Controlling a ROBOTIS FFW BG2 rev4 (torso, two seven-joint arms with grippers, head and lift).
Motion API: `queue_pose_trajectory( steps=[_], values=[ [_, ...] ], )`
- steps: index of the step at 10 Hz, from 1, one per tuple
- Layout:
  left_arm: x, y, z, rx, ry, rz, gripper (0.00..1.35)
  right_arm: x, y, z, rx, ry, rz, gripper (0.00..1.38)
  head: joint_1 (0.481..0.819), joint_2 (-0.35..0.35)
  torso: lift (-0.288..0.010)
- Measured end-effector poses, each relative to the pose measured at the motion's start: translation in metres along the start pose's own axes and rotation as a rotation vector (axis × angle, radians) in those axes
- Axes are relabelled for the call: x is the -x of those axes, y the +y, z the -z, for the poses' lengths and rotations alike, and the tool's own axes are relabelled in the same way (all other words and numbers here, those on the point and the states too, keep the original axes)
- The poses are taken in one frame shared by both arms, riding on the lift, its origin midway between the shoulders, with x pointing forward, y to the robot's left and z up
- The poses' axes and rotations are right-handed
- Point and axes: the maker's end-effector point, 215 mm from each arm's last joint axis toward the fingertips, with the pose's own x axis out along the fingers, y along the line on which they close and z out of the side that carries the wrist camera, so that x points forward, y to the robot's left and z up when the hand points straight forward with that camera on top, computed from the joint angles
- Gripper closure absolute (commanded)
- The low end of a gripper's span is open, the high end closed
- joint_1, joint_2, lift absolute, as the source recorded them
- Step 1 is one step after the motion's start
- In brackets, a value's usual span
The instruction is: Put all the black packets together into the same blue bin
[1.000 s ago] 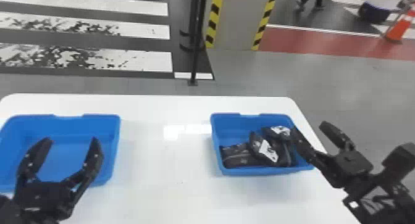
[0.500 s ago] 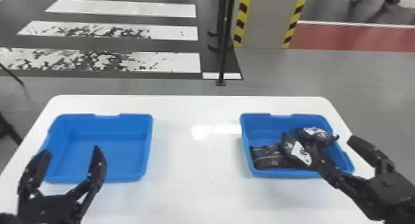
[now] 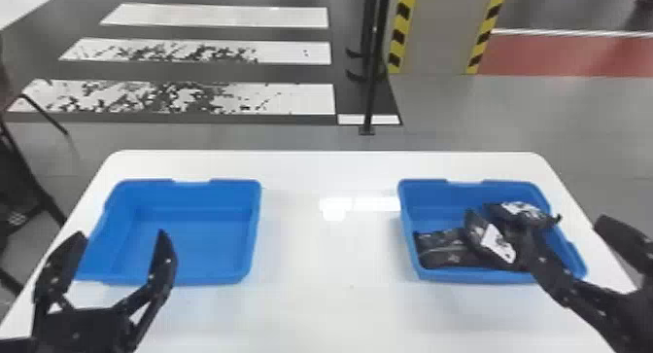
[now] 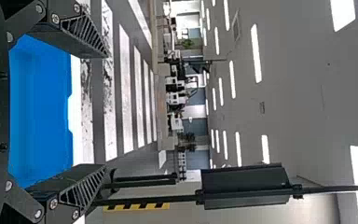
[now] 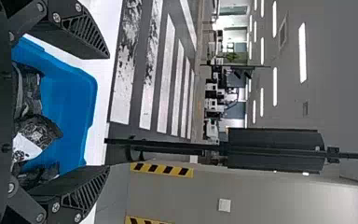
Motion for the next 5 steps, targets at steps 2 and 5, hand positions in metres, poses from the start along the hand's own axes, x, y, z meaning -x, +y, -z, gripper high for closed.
queue_pose_trajectory(
  steps=[2,5],
  values=[
    [-0.0013,-0.0042,0.0,0.006,0.001,0.006,0.22,-0.0001,0.0006,-0.0005,-0.002,-0.002,-0.001,0.18,0.695,-0.028,-0.11],
    [-0.002,-0.0062,-0.0009,0.01,-0.001,0.008,0.22,-0.0019,0.0008,0.0018,-0.005,0.0,-0.005,0.18,0.695,-0.031,-0.11]
  ],
)
